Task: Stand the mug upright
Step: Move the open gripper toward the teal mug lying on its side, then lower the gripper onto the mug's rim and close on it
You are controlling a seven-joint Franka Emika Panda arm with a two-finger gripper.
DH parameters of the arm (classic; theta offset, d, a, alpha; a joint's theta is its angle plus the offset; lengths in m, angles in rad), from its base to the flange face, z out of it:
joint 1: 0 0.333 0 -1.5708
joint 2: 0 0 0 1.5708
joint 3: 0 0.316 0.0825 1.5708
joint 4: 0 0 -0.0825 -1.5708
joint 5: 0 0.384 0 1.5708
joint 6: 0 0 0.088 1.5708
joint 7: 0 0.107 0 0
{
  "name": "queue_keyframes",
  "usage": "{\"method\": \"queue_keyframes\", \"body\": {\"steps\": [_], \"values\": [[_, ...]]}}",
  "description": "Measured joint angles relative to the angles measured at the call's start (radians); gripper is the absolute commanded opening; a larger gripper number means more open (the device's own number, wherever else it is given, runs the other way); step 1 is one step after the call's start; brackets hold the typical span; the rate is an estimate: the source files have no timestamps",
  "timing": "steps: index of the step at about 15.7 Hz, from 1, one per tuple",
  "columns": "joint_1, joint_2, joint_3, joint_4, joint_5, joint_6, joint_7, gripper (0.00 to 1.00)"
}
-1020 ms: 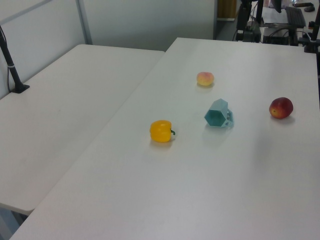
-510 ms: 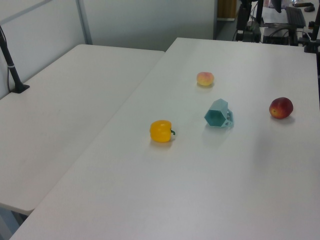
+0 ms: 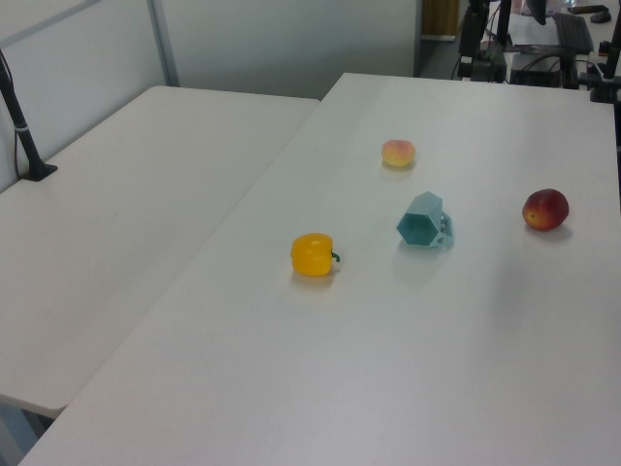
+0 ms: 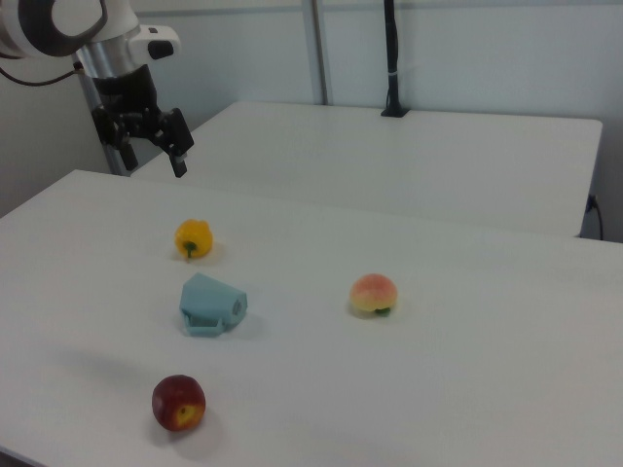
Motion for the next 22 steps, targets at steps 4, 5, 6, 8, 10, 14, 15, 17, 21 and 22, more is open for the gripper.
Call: {"method": "queue_keyframes", "body": {"steps": [4, 5, 6, 8, 10, 14, 15, 17, 21, 22], "values": [[0.016, 0.000, 0.004, -0.001, 0.012, 0.000, 0.000, 1.00], [0.024, 0.001, 0.007, -0.005, 0.012, 0.000, 0.001, 1.00], [0.036, 0.001, 0.007, -0.010, 0.012, 0.000, 0.010, 1.00], [0.059, 0.002, 0.011, -0.023, 0.012, 0.000, 0.048, 1.00], [0.068, 0.011, 0.033, -0.036, 0.007, 0.000, 0.073, 1.00], [0.070, 0.053, 0.081, -0.067, -0.015, 0.058, 0.096, 1.00], [0.071, 0.068, 0.093, -0.077, -0.037, 0.085, 0.107, 1.00], [0.073, 0.105, 0.120, -0.089, -0.093, 0.119, 0.150, 1.00], [0.118, 0.188, 0.146, -0.097, -0.206, 0.166, 0.295, 1.00], [0.131, 0.215, 0.147, -0.098, -0.237, 0.181, 0.329, 1.00]]}}
